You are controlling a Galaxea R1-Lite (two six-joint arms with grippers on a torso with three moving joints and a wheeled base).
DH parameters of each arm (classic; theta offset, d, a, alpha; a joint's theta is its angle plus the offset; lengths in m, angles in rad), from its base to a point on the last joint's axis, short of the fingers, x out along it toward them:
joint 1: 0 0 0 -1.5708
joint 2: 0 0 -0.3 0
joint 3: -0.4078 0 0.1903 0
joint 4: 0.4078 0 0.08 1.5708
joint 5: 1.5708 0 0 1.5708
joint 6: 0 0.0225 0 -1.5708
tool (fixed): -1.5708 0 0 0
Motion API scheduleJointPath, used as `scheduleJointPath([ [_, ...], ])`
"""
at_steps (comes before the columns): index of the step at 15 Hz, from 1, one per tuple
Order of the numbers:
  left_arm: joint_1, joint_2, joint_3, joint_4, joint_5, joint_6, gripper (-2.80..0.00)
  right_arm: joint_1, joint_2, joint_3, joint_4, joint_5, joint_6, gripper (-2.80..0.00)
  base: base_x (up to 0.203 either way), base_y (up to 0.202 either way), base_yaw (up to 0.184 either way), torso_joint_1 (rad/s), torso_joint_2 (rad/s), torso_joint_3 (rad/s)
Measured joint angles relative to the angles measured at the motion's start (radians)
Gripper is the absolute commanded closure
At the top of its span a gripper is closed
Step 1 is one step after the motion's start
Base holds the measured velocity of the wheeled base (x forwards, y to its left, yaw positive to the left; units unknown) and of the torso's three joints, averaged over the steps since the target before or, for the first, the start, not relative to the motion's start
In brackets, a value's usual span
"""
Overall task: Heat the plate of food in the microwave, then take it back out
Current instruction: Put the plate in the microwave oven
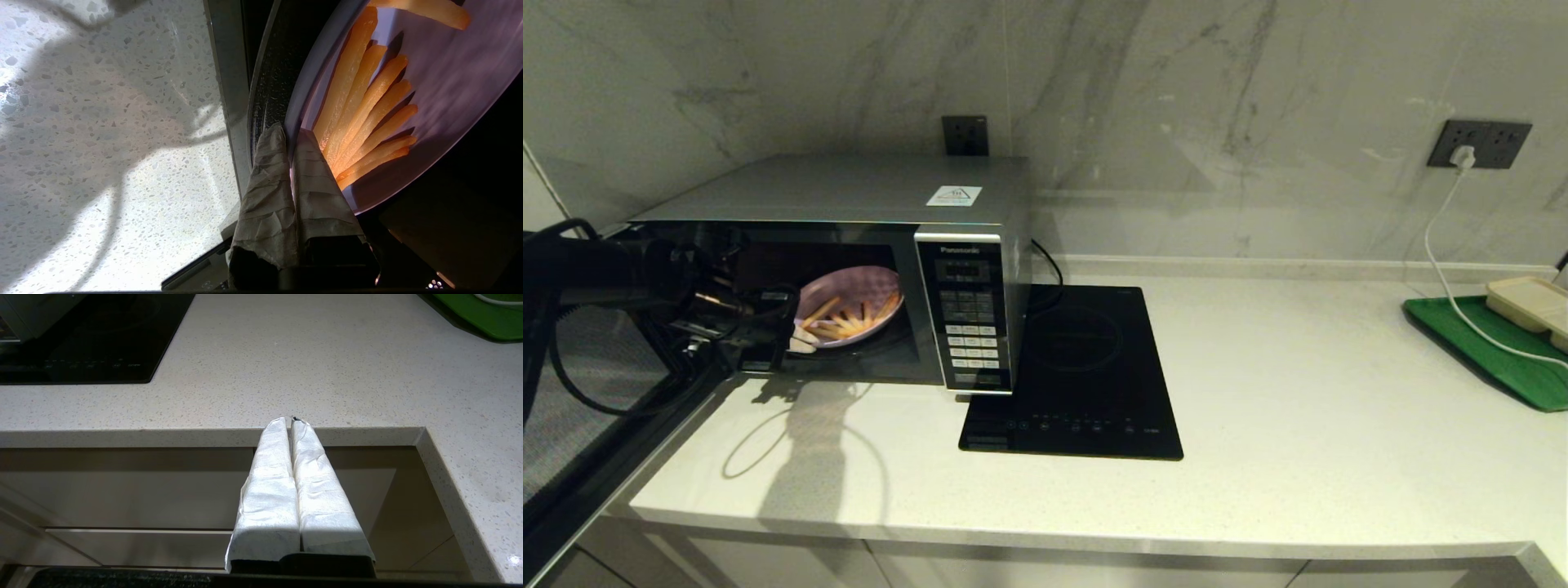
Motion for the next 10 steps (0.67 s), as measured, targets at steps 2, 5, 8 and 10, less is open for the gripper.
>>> scheduleJointPath([
  [2,0.000,0.000,0.000,0.000,-0.001,0.002,0.00,0.000,0.000,0.000,0.000,0.000,0.001,0.00,0.000,0.000,0.000,0.000,0.00,0.000],
  [5,0.000,0.000,-0.003,0.000,-0.002,0.003,0.00,0.000,0.000,0.000,0.000,0.000,0.001,0.00,0.000,0.000,0.000,0.000,0.00,0.000],
  [8,0.000,0.000,-0.008,0.000,0.000,0.003,0.00,0.000,0.000,0.000,0.000,0.001,0.001,0.00,0.000,0.000,0.000,0.000,0.00,0.000],
  [10,0.000,-0.001,-0.010,0.001,-0.002,0.014,0.00,0.000,0.000,0.000,0.000,0.000,0.000,0.00,0.000,0.000,0.000,0.000,0.00,0.000],
])
